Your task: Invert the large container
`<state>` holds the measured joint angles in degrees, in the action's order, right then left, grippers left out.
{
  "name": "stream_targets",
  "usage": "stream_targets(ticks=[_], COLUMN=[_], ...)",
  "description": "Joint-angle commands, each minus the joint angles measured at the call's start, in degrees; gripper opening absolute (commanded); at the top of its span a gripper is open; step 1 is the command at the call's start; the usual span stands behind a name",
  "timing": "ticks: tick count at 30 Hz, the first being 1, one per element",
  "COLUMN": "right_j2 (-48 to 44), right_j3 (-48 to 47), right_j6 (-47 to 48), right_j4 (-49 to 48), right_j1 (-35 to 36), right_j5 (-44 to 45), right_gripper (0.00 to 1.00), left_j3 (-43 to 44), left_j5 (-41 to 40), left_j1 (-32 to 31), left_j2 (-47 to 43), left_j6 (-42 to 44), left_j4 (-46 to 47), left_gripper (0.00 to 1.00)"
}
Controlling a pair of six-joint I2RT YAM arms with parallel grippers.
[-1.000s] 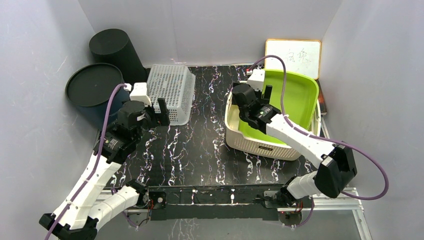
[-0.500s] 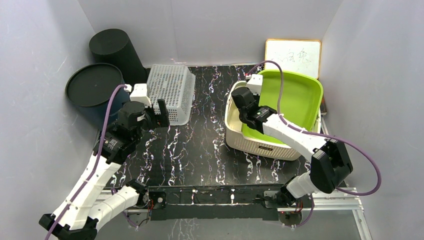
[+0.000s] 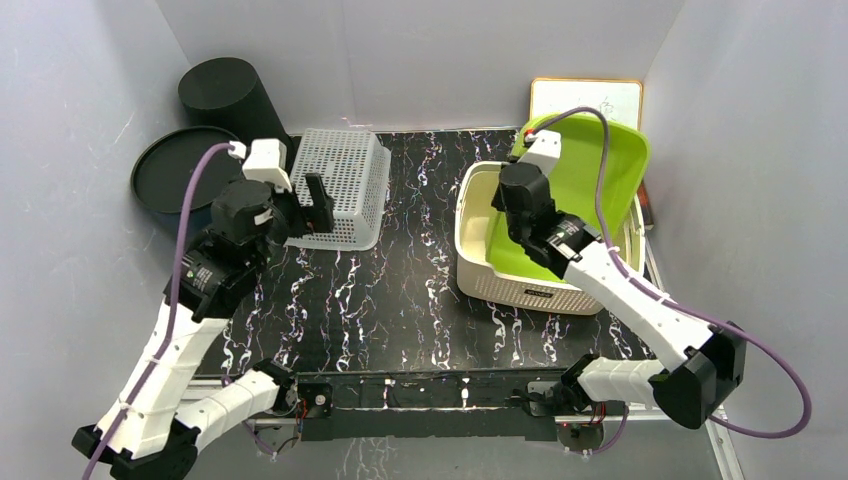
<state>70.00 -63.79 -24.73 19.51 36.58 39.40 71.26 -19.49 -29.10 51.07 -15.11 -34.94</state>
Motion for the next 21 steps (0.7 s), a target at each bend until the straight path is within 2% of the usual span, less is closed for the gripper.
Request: stream_targets(ticks=[1, 8, 11, 17, 21], right_j2=[-3.69, -5.44, -5.87, -6.16, -4.92], right_j3=[-10.07, -19.27, -24.04, -32.29, -34.15], right_j6=[3.33, 6.19, 8.30, 8.56, 4.55], right_j4=[-0.57, 2.37, 2.42, -0.09, -4.56], right_j1=[-0.16, -0.07, -0.06, -0.02, -0.08], right_j5=[-5.86, -11.96, -15.14, -29.45, -41.47], right_gripper=[0.00, 0.00, 0.00, 0.00, 0.00], left_j3=[8.47, 19.57, 21.79, 22.10, 24.73], left_j5=[3.48, 6.41, 6.56, 4.32, 2.58], left_j1=[-0.25, -0.25, -0.18, -0.25, -0.24], left_j2=[2.73, 5.47, 5.23, 2.83, 2.76], left_j6=[1.39, 2.25, 2.29, 1.97, 2.12], left_j4=[-2.66, -4.14, -4.02, -2.61, -2.86], left_gripper=[0.98, 0.98, 0.98, 0.98, 0.98])
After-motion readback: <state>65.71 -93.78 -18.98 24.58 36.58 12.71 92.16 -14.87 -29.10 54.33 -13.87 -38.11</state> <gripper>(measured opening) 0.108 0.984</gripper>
